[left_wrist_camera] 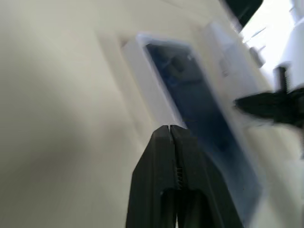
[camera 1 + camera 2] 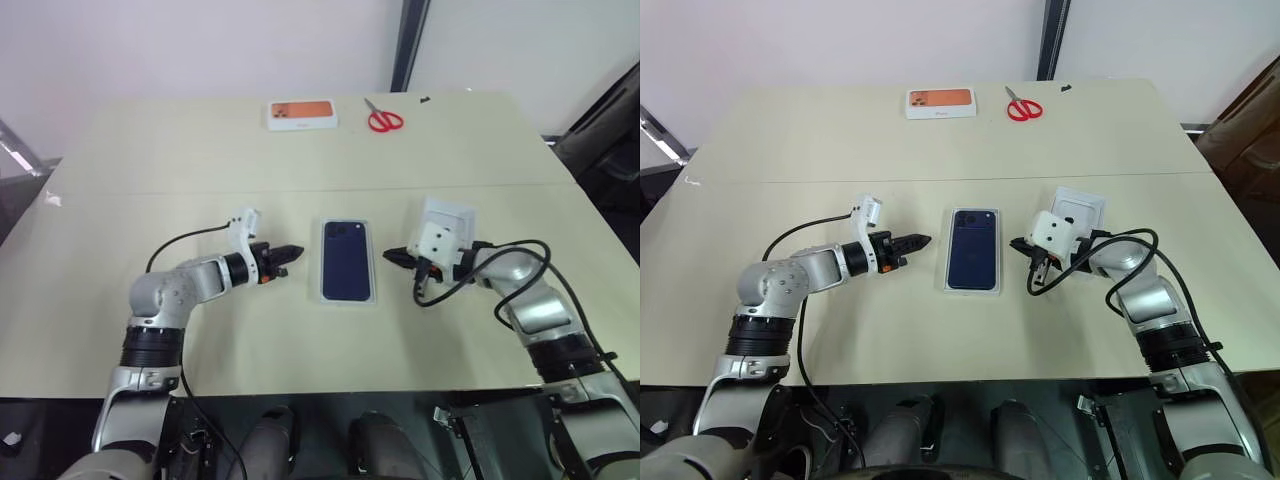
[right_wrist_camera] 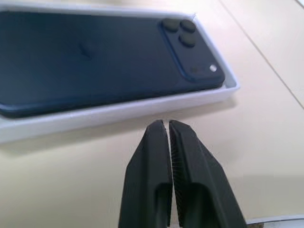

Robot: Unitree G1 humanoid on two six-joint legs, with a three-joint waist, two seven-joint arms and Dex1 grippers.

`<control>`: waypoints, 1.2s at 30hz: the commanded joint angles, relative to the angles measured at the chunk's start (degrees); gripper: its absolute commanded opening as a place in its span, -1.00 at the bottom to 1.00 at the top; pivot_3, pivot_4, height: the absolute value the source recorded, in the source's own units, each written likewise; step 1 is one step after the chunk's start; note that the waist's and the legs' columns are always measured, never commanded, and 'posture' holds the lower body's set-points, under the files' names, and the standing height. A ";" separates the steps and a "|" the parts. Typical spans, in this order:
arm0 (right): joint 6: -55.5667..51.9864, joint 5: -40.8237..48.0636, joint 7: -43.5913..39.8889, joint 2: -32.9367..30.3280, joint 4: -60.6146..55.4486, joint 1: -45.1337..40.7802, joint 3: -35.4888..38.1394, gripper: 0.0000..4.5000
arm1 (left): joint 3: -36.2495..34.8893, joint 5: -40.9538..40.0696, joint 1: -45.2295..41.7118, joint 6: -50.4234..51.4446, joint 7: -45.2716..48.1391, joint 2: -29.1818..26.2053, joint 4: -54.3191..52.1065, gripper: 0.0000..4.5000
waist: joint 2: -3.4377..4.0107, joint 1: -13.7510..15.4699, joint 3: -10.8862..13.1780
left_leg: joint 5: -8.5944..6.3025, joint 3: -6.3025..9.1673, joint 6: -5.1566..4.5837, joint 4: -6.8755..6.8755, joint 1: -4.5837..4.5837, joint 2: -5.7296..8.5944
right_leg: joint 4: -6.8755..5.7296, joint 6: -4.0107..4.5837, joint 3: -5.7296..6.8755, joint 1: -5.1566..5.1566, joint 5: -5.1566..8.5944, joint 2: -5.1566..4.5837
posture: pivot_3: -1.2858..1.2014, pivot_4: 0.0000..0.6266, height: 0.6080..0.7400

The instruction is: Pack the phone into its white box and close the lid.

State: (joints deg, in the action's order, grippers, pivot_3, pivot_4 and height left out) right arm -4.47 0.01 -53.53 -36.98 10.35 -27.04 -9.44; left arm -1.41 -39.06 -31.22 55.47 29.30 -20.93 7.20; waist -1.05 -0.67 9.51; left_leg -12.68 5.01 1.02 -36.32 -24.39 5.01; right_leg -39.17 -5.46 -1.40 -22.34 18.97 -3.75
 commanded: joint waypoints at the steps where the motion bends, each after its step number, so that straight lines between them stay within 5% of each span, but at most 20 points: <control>1: 1.81 -1.42 1.98 0.96 -0.18 -0.90 -0.23 -0.99 | 0.98 2.97 -0.92 -2.99 1.38 0.59 1.92 -1.00 | 0.00 0.01 0.00 | 0.00 0.00 0.00 0.00 0.00 0.00 | 0.00 0.00 0.00 0.00 0.00 0.00 | 0.03 -0.52 0.91; 15: 5.14 -5.16 3.16 2.45 6.22 -5.65 -2.30 -0.99 | 5.63 7.31 -9.04 -4.47 6.05 11.74 9.81 -1.00 | 0.00 0.06 0.00 | 0.00 0.02 0.00 -0.09 0.00 0.01 | -0.06 0.00 0.04 0.04 0.00 0.02 | 0.03 -0.52 0.91; 36: 5.45 -4.99 0.93 -3.57 5.92 -1.39 1.27 -0.99 | 6.28 14.61 -13.54 -9.69 10.23 19.66 19.95 -1.00 | -0.01 1.33 0.00 | -0.01 0.01 -0.03 -0.22 -0.03 0.04 | -0.05 -0.01 0.05 0.10 0.00 -0.01 | 0.03 -0.52 0.91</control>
State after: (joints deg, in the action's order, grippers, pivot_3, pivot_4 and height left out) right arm 0.37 -5.89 -52.37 -40.40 17.84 -28.52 -8.70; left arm 2.73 -24.14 -43.06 46.65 37.55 -3.55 28.02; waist -1.06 0.66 9.51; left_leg -12.69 5.02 0.98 -36.56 -24.42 5.04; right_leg -39.21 -5.48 -1.34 -22.23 18.97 -3.76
